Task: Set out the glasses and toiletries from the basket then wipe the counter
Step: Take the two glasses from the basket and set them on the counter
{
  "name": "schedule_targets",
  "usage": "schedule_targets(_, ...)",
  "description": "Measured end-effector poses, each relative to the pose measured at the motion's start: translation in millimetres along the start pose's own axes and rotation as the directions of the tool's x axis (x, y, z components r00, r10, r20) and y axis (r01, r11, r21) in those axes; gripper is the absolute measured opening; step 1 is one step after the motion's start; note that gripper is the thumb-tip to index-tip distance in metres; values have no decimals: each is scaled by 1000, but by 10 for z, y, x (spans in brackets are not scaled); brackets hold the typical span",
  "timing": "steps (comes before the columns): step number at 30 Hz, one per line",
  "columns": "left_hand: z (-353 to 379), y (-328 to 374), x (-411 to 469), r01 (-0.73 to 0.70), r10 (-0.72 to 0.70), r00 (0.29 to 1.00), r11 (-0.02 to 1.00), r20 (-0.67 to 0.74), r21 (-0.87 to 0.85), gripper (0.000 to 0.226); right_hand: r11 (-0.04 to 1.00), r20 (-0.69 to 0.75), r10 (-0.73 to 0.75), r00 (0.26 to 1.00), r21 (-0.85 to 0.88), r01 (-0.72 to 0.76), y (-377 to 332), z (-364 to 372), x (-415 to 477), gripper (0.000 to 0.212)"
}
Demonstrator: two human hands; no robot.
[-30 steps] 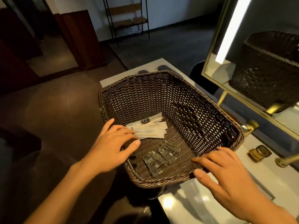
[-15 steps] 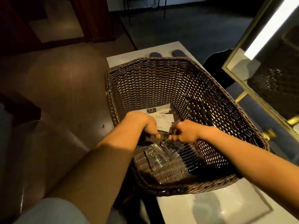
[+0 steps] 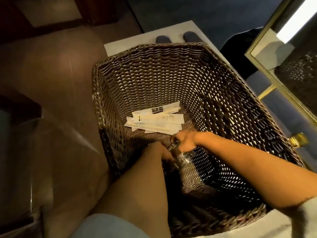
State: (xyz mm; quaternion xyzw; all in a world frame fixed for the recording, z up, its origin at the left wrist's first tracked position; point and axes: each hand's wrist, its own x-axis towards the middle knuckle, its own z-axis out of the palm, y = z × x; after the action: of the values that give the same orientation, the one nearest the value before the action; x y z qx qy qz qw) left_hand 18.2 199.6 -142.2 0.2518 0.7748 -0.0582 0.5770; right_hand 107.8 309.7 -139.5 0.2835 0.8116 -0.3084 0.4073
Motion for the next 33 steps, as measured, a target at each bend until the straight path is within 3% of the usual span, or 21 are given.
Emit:
schedule_targets(4, -21, 6, 21, 23, -22, 999, 1000, 45, -14, 67, 999, 26, -22, 999, -26, 22, 19, -66, -5, 60)
schedule_targets(8, -125, 72, -20, 4, -11, 998, 996, 66, 93, 70, 995, 11, -20, 1000, -102, 21, 46, -137, -133, 50)
schedule_targets(12, -330, 132, -151, -122, 128, 992, 950, -2, 287, 64, 996, 8, -29, 1000, -85, 30, 60, -293, -361, 52)
schedule_targets(15, -552, 190, -337, -221, 240, 970, 931, -31, 292, 48, 997, -112, -61, 992, -56, 55, 40, -452, -576, 57)
schedule_targets(18, -732, 259, -637, -324, 370, 923, 894, -104, 309, 48, 993, -287, -112, 951, -11, 114, 38, -554, -901, 60)
schedule_targets(21, -825, 261, -1016, -465, 550, 809, 815, -207, 347, 63, 978, -478, -141, 867, 68, 197, 82, -525, -1255, 60)
schedule_targets(25, -757, 129, -1554, -627, 693, 644, 721, -325, 295, 66, 954, -673, -136, 727, 108, 279, 137, -335, -1758, 56)
schedule_targets(30, -524, -45, -2127, -647, 734, 454, 662, -505, 379, 74, 932, -858, -82, 507, 113, 343, 185, -80, -2315, 49)
schedule_targets(33, -331, -144, -2357, -701, 730, 335, 616, -595, 361, 73, 912, -941, -26, 337, 116, 394, 180, 130, -2621, 47)
